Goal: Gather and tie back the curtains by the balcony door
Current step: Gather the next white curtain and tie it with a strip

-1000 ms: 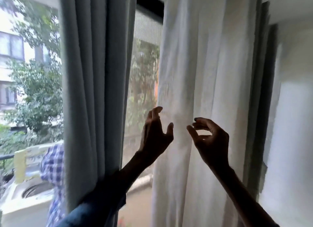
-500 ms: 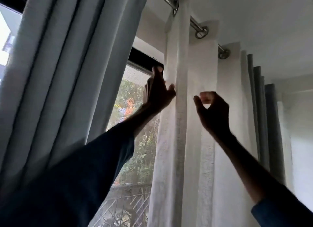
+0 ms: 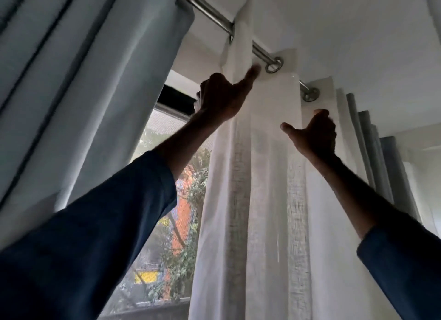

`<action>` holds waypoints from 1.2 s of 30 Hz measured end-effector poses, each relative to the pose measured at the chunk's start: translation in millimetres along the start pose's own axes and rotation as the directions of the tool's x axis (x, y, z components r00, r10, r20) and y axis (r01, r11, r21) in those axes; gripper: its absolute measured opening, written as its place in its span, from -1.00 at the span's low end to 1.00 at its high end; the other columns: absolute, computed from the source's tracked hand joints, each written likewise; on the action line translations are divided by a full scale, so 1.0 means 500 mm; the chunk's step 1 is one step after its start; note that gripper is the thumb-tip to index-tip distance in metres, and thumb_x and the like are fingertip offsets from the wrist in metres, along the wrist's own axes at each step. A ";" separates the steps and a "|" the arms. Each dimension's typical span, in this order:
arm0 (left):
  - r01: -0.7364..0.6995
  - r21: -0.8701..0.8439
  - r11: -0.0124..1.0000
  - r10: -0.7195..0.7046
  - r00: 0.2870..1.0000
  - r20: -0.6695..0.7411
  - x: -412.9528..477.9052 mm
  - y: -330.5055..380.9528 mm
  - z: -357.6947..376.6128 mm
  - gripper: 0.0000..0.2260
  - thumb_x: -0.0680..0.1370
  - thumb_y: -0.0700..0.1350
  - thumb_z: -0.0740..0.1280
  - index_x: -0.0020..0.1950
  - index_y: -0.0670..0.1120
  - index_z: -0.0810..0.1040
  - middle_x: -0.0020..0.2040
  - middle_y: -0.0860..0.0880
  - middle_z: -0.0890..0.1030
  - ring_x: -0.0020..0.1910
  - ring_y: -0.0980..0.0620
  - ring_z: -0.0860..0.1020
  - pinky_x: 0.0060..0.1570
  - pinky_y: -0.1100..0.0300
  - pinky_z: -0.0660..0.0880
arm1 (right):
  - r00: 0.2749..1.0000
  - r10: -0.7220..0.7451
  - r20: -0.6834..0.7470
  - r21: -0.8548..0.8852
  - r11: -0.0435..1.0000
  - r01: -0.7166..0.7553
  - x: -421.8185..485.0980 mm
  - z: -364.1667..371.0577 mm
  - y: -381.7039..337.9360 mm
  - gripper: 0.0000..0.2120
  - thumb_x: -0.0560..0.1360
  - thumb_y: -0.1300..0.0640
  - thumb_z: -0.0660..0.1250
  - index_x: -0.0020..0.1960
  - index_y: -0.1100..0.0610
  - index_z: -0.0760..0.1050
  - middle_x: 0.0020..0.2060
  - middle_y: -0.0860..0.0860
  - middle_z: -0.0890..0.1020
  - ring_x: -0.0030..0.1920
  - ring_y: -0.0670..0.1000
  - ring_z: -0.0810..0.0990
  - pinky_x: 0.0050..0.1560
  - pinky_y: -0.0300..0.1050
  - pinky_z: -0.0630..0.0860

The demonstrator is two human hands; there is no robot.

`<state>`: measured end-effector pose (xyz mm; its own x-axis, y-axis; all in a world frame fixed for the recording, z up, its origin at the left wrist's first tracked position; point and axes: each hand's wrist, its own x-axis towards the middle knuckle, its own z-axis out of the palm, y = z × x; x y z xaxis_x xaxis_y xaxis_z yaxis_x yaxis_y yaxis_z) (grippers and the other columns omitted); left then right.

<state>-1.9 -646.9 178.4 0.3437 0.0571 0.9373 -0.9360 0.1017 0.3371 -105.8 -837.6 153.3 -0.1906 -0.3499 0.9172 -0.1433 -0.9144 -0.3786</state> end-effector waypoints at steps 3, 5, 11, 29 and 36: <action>-0.097 0.227 0.969 0.109 0.993 -0.041 -0.001 0.027 -0.005 -0.45 0.43 0.17 0.44 0.23 -0.19 0.51 0.22 -0.19 0.57 0.23 -0.24 0.54 0.04 0.06 0.45 | 0.999 0.051 0.017 0.116 0.992 -0.052 0.038 0.011 0.010 -0.49 0.41 -0.08 0.53 0.19 0.25 0.53 0.07 0.17 0.66 0.22 0.19 0.58 0.18 -0.01 0.48; -0.148 0.322 0.935 0.186 0.979 -0.090 -0.006 0.042 -0.006 -0.56 0.46 -0.04 0.41 0.27 -0.19 0.46 0.26 -0.18 0.52 0.26 -0.25 0.50 0.05 0.06 0.42 | 1.000 0.007 0.012 0.133 0.991 -0.009 0.051 0.017 0.005 -0.77 0.41 0.06 0.48 -0.19 0.24 0.58 -0.28 0.18 0.63 -0.09 0.22 0.62 -0.08 -0.08 0.47; -0.311 0.533 0.787 0.439 0.890 -0.128 0.003 0.051 0.008 -0.57 0.51 -0.25 0.29 0.38 -0.14 0.34 0.15 -0.23 0.55 0.13 -0.28 0.54 0.05 -0.09 0.47 | 0.997 -0.065 0.041 0.301 0.952 0.050 0.049 0.053 -0.077 -0.80 0.41 0.12 0.40 0.00 0.12 0.70 0.01 0.08 0.72 0.13 0.16 0.64 0.15 -0.16 0.50; -0.414 0.592 0.691 0.347 0.909 0.230 0.011 0.054 0.090 -0.81 0.34 -0.35 0.30 -0.15 -0.17 0.65 -0.11 -0.09 0.64 -0.13 -0.03 0.62 -0.07 0.03 0.63 | 0.970 -0.184 0.161 0.637 0.770 0.040 -0.004 0.080 -0.031 -0.83 0.31 0.17 0.55 -0.13 0.20 0.68 -0.27 0.05 0.74 -0.27 0.02 0.71 -0.13 -0.04 0.65; -0.335 0.585 0.738 0.214 0.939 0.268 -0.010 0.025 0.130 -0.85 0.44 -0.32 0.34 -0.09 -0.22 0.69 -0.10 -0.12 0.69 -0.18 -0.02 0.65 -0.13 0.13 0.65 | 0.963 -0.263 0.064 0.588 0.790 0.177 -0.043 0.066 0.005 -0.83 0.47 0.01 0.44 -0.17 0.10 0.71 -0.24 -0.02 0.75 -0.23 -0.06 0.70 -0.13 -0.10 0.63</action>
<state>-20.3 -710.6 183.8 0.1025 -0.1909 0.9762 -0.8509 -0.5252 -0.0134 -70.1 -839.0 136.7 -0.0837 -0.1094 0.9905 0.4238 -0.9035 -0.0640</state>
